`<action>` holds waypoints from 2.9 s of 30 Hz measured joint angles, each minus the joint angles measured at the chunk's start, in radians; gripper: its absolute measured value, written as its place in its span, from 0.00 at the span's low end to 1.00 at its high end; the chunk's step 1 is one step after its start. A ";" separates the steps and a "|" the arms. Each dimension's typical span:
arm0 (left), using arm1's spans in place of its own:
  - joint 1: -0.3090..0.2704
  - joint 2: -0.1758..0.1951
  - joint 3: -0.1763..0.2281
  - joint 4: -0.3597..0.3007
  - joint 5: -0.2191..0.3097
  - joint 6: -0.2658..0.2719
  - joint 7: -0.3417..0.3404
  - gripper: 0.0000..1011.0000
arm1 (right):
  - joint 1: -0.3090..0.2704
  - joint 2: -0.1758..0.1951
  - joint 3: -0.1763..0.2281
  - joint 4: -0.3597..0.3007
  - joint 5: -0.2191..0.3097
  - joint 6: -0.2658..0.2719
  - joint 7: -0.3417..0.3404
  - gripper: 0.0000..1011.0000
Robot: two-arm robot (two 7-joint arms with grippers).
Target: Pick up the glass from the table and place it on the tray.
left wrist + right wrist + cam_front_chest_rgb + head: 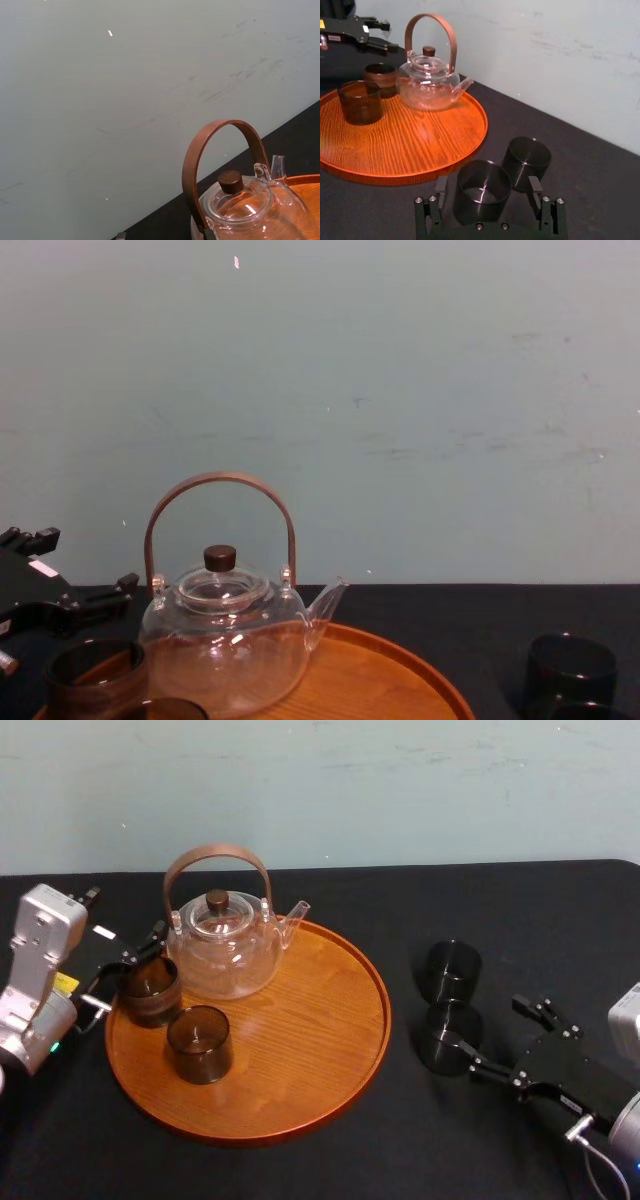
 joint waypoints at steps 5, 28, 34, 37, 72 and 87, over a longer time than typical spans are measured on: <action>0.000 0.000 0.000 0.000 0.000 0.000 0.000 0.99 | 0.008 -0.019 -0.004 0.022 -0.005 0.027 0.013 0.99; 0.000 0.000 0.000 0.000 0.000 0.000 0.000 0.99 | 0.060 -0.094 -0.023 0.097 -0.082 0.101 0.051 0.99; 0.000 0.000 0.000 0.000 0.000 0.000 0.000 0.99 | 0.078 -0.107 -0.019 0.107 -0.085 0.130 0.076 0.99; 0.000 0.000 0.000 0.000 0.000 0.000 0.000 0.99 | 0.091 -0.115 -0.015 0.111 -0.085 0.154 0.089 0.99; 0.000 0.000 0.000 0.000 0.000 0.000 0.000 0.99 | 0.233 -0.218 -0.013 0.227 -0.113 0.266 0.197 0.99; 0.000 0.000 0.000 0.000 0.000 0.000 0.000 0.99 | 0.245 -0.227 -0.019 0.240 -0.119 0.262 0.201 0.99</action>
